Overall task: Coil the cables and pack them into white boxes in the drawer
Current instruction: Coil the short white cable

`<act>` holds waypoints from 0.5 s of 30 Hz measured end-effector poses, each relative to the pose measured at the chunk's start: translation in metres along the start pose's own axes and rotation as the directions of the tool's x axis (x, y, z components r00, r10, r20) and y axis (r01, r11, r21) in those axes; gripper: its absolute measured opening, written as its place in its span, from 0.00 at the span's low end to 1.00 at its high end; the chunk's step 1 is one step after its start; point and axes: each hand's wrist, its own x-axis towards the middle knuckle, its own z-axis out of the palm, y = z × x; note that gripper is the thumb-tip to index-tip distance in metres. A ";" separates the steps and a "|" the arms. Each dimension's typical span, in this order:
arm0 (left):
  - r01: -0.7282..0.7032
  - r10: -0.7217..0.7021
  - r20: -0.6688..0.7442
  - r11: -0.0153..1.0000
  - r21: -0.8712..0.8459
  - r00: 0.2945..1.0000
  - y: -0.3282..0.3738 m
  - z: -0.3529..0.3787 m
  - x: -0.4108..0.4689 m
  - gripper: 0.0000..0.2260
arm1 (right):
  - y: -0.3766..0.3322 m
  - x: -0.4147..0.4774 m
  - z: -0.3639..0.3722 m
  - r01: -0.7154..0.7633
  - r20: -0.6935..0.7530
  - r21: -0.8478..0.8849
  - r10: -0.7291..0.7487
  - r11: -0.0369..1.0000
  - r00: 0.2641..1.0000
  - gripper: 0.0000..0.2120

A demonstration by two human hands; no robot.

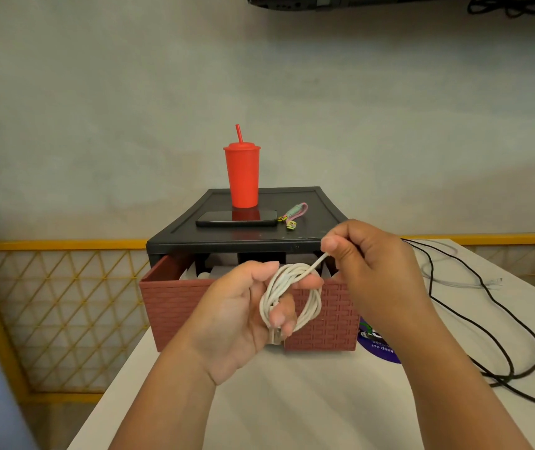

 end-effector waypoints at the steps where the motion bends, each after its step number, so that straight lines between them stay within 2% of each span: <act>1: 0.006 -0.006 0.005 1.000 -0.007 1.000 0.000 0.000 0.001 0.21 | -0.001 0.000 0.000 0.006 -0.009 -0.010 -0.006 1.000 1.000 0.10; 5: -0.002 0.001 0.014 0.997 0.077 1.000 0.002 -0.001 0.000 0.12 | -0.002 0.000 0.001 -0.002 -0.038 -0.014 0.002 1.000 0.999 0.12; 9: -0.016 0.025 -0.062 0.988 0.151 0.998 0.000 0.002 -0.001 0.14 | 0.000 0.001 -0.001 -0.094 0.029 0.080 0.092 0.992 0.995 0.11; 12: -0.009 0.015 -0.097 0.998 0.067 0.995 0.000 0.000 -0.001 0.13 | 0.003 0.002 -0.005 -0.155 0.115 0.095 0.144 0.983 0.983 0.10; 15: -0.012 0.007 -0.113 0.999 -0.044 0.994 0.000 -0.003 0.001 0.13 | 0.003 0.003 -0.005 -0.132 0.123 0.090 0.121 0.987 0.985 0.10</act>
